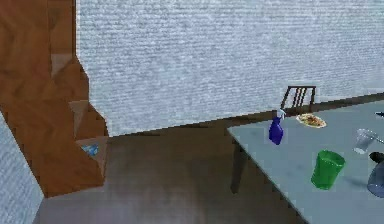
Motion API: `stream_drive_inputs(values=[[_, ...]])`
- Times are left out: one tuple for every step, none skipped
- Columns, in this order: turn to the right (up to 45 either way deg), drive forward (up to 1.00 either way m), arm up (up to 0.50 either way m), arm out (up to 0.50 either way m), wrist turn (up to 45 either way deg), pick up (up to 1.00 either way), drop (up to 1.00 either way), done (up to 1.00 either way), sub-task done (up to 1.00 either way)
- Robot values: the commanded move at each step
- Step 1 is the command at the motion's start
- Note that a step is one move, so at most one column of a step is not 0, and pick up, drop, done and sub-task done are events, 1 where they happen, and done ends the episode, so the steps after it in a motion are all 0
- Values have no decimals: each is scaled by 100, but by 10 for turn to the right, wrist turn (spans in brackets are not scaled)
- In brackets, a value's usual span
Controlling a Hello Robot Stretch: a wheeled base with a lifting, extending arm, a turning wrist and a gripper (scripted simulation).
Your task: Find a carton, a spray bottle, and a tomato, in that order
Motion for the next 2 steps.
stream_drive_inputs(values=[[0, 45, 0, 0, 0, 0, 0, 0, 0], [360, 0, 0, 0, 0, 0, 0, 0, 0]])
